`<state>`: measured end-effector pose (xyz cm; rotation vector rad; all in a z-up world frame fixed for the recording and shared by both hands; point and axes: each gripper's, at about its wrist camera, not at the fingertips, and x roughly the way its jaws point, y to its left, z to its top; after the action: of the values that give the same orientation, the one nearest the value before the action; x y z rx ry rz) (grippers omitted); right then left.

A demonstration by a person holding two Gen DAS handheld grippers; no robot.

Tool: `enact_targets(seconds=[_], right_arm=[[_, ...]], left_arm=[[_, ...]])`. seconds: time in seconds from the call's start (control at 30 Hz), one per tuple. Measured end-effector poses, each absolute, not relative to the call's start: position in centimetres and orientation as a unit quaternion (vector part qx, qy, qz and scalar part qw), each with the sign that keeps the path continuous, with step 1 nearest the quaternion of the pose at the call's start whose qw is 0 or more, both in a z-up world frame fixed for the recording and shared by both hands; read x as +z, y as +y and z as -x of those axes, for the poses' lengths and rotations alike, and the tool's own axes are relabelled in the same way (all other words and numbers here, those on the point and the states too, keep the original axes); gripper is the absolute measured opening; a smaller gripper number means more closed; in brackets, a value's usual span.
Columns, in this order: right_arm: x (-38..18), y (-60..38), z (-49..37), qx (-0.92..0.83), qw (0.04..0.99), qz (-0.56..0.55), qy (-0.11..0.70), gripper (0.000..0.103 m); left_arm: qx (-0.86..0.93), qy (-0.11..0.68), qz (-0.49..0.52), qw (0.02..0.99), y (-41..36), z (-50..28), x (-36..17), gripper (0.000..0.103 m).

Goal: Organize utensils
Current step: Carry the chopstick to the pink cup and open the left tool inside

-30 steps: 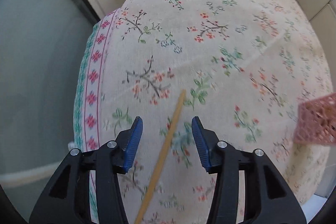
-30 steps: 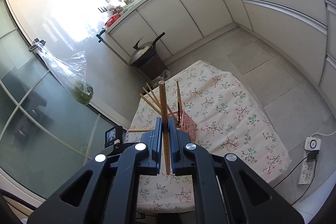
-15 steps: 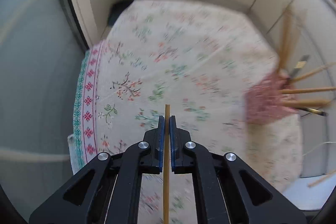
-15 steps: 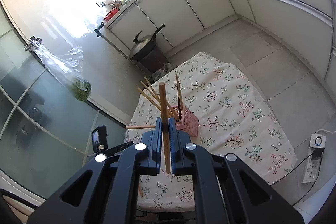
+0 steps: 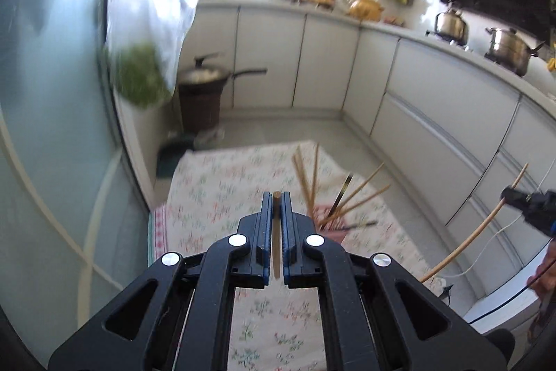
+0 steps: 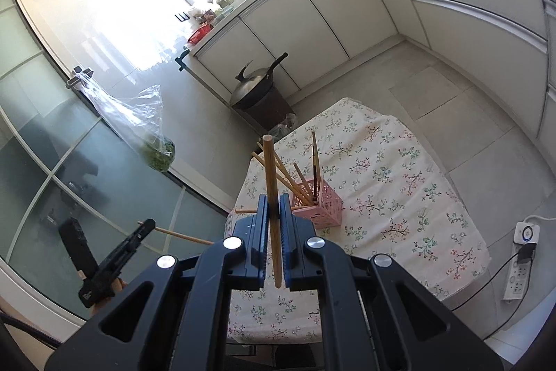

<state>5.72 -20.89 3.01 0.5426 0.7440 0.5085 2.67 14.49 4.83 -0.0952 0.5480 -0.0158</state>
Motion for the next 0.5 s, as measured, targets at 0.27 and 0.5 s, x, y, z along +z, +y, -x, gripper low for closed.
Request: enact_targets(seconds=[0.27, 0.5], right_arm=[[5.0, -21.5, -6.4, 0.234, 0.877, -0.251, 0.335, 0.007], [4.9, -22.2, -7.7, 0.228, 0.880, -0.247, 0.335, 0.007]], left_arm=[[-0.056, 0.234, 0.040, 0.970, 10.9, -6.7, 9.8, 0.004], [-0.070, 0.234, 0.042, 0.969, 7.6, -10.8, 9.2, 0.004]])
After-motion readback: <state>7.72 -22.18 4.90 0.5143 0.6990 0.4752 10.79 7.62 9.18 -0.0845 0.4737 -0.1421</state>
